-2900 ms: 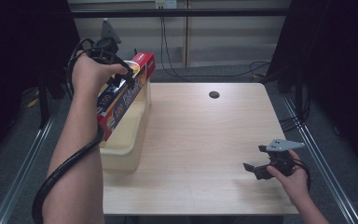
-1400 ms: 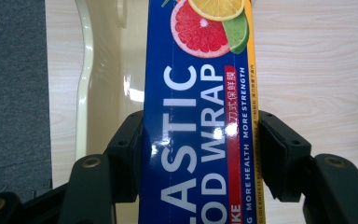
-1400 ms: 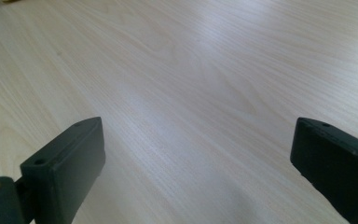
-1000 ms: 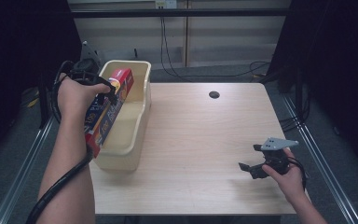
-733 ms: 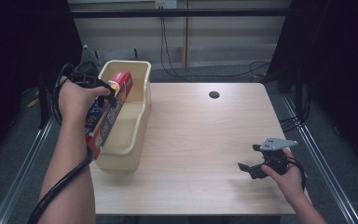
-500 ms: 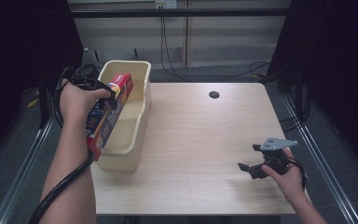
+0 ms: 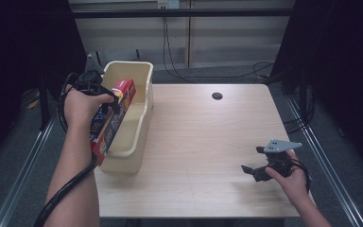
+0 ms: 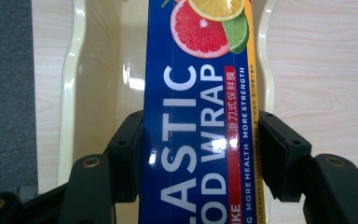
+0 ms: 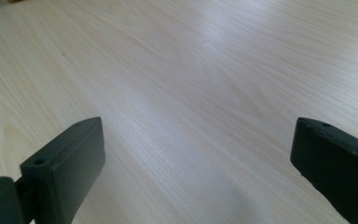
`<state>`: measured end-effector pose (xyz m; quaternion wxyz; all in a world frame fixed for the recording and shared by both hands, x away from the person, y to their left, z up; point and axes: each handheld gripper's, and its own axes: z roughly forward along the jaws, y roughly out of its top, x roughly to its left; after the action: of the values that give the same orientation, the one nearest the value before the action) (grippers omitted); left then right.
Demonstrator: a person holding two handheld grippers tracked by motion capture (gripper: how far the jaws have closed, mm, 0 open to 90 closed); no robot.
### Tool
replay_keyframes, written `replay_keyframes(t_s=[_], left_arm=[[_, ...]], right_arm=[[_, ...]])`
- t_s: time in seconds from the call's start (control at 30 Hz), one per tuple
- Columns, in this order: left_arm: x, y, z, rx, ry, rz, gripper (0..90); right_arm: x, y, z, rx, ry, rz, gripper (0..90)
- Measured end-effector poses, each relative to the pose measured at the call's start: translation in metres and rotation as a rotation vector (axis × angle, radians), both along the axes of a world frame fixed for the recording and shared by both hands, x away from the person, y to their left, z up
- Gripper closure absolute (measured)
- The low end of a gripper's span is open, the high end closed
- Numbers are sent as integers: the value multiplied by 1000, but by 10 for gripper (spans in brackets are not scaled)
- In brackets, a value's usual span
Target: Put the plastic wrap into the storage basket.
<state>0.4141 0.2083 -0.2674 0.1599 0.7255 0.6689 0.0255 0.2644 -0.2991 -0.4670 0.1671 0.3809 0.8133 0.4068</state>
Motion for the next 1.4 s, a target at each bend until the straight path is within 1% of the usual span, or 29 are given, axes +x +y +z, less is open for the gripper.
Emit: replay_keyframes(t_s=[0.03, 0.1, 0.2, 0.33, 0.47, 0.5, 0.53, 0.57, 0.6, 0.67, 0.77, 0.83, 1.0, 1.03, 1.13, 1.23, 1.3, 1.4], left_arm=[[0, 0, -1, -2, 4, 1, 408], [0, 1, -2, 8, 2, -6, 408], [0, 0, -4, 1, 6, 4, 408], [1, 0, -5, 3, 2, 8, 408], [2, 0, -7, 7, 0, 1, 408], [2, -1, -8, -1, 4, 11, 408], [2, -1, -9, 7, 2, 1, 408], [2, -1, -11, 2, 9, 6, 408], [3, 0, -12, 7, 7, -3, 408], [3, -1, -14, 0, 11, 4, 408], [3, 0, -15, 4, 13, -7, 408], [3, 0, -16, 1, 18, 4, 408], [2, 2, -17, 5, 20, -2, 408], [2, 2, -18, 3, 20, 8, 407], [2, 3, -19, -3, 18, 13, 407], [4, 3, -22, 5, 16, 13, 407], [5, 1, -25, -1, 26, 15, 407], [6, -1, -29, 3, 29, 9, 406]], right_arm=[[0, 0, 0, -1, -1, -1, 28], [0, 0, 0, -3, -2, -2, 27], [0, 0, 0, -2, -2, -2, 28], [0, 0, 0, -3, -2, -2, 27], [0, 1, 0, -3, -3, -5, 27], [0, 1, 0, -3, -1, 0, 27], [0, 1, 1, -2, 0, 2, 27], [-1, 1, 1, 2, 0, 5, 27], [0, 1, 0, 1, -2, 6, 27], [-1, 1, 0, -4, 0, 7, 27], [0, 1, -1, -4, 2, 5, 27], [-1, 1, 0, -2, 1, 4, 27], [0, 2, 0, -4, -1, 7, 27], [-1, 2, 0, -4, -2, 9, 26], [-1, 2, 0, -3, -3, 12, 26], [-1, 3, 0, -5, -4, 8, 26], [-1, 3, 0, -4, -2, 11, 26], [-1, 3, 0, -2, -1, 12, 26]])
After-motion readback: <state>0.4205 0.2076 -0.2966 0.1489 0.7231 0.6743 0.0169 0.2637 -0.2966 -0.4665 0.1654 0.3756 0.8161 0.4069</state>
